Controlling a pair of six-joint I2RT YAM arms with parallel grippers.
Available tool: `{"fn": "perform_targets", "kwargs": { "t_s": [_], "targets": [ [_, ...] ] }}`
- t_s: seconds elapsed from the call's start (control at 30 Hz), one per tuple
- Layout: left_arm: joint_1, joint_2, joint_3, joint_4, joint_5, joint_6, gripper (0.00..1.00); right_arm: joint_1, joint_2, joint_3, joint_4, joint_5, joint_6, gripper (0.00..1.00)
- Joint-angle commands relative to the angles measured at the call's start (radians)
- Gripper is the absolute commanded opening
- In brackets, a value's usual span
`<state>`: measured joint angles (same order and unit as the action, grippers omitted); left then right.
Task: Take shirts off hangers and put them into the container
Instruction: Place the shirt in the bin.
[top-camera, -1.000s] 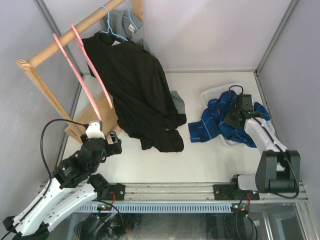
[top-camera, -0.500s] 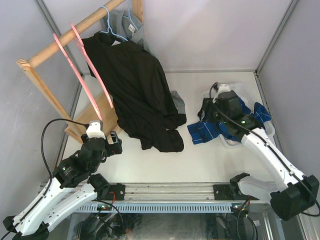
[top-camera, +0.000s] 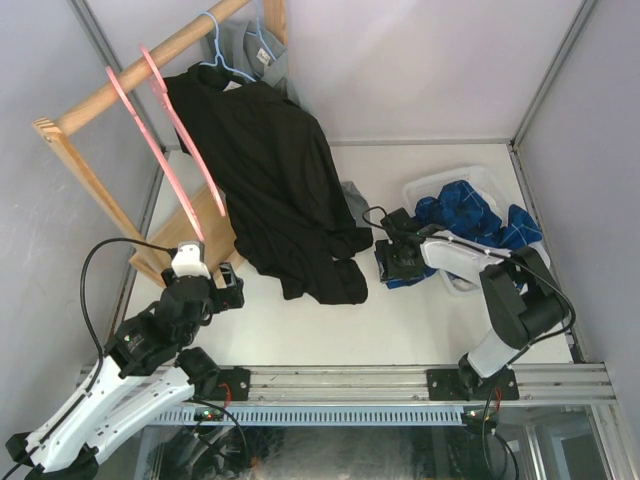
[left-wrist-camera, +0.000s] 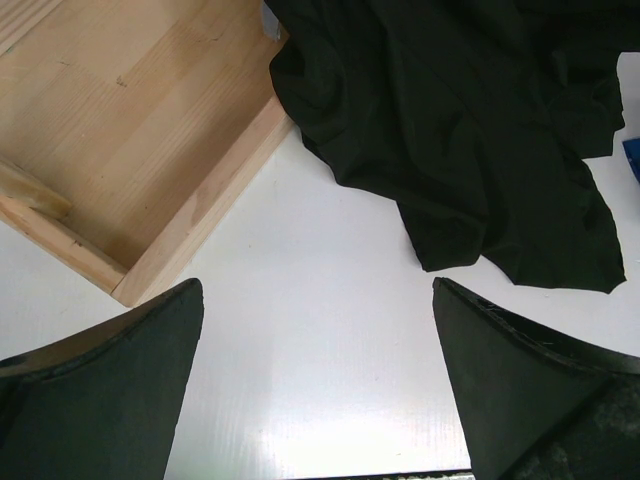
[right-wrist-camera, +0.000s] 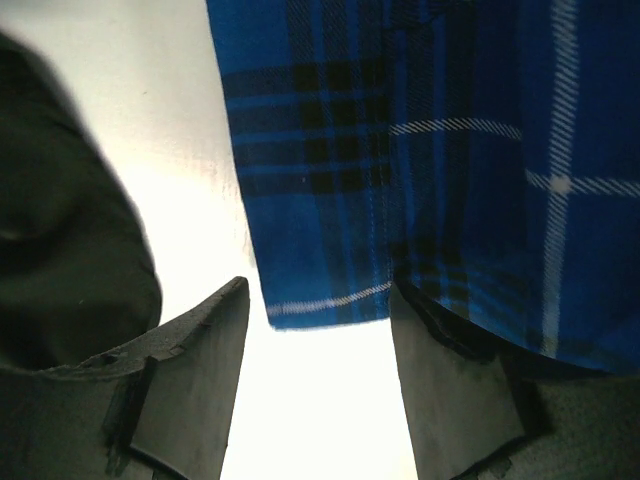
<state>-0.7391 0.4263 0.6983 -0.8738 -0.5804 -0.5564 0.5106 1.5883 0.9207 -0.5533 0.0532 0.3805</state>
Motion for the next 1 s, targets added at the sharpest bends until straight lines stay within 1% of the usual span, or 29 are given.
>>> {"fn": "perform_targets", "kwargs": {
  "t_s": [0.0,0.1,0.17,0.2,0.27,0.3,0.33,0.47,0.5,0.6,0.67,0.73,0.83,0.9,0.97],
  "targets": [
    [0.006,-0.002,0.036,0.033,-0.01,0.01,0.99,0.006,0.057,0.013,0.066,0.038,0.018,0.58],
    [0.006,0.001,0.036,0.032,-0.012,0.01,0.99,0.011,0.098,0.017,0.069,0.054,0.018,0.52],
    [0.006,0.002,0.036,0.032,-0.014,0.011,0.99,0.024,0.11,0.017,0.064,0.088,0.017,0.44],
    [0.006,0.003,0.037,0.032,-0.016,0.01,0.99,0.031,0.109,0.017,0.061,0.103,0.017,0.38],
    [0.006,0.003,0.036,0.033,-0.016,0.011,0.99,0.039,0.079,0.017,0.057,0.125,0.019,0.12],
    [0.006,0.002,0.036,0.032,-0.016,0.01,0.99,0.041,0.051,0.017,0.053,0.132,0.02,0.03],
    [0.006,0.003,0.036,0.032,-0.016,0.01,0.99,0.043,0.012,0.018,0.051,0.138,0.022,0.0],
    [0.006,0.01,0.036,0.033,-0.011,0.01,0.99,0.042,-0.239,0.059,0.041,0.14,0.006,0.0],
    [0.006,0.013,0.036,0.035,-0.01,0.011,0.99,0.041,-0.34,0.077,0.046,0.166,-0.004,0.0],
    [0.006,0.021,0.038,0.035,-0.006,0.013,0.99,0.013,-0.547,0.101,0.107,0.332,-0.04,0.0],
    [0.007,0.022,0.038,0.036,-0.006,0.014,0.99,-0.077,-0.63,0.101,0.157,0.387,-0.068,0.0],
    [0.007,0.025,0.037,0.038,-0.008,0.014,0.99,-0.207,-0.653,0.105,0.16,0.37,-0.062,0.0],
    [0.007,0.028,0.036,0.046,-0.006,0.014,0.99,-0.414,-0.594,0.122,0.055,0.32,0.003,0.0],
    [0.007,0.032,0.038,0.044,-0.006,0.014,0.99,-0.506,-0.522,0.105,-0.001,0.26,0.025,0.0],
    [0.007,0.032,0.038,0.044,-0.006,0.013,0.99,-0.558,-0.434,0.073,-0.032,0.171,0.022,0.0]
  ]
}}
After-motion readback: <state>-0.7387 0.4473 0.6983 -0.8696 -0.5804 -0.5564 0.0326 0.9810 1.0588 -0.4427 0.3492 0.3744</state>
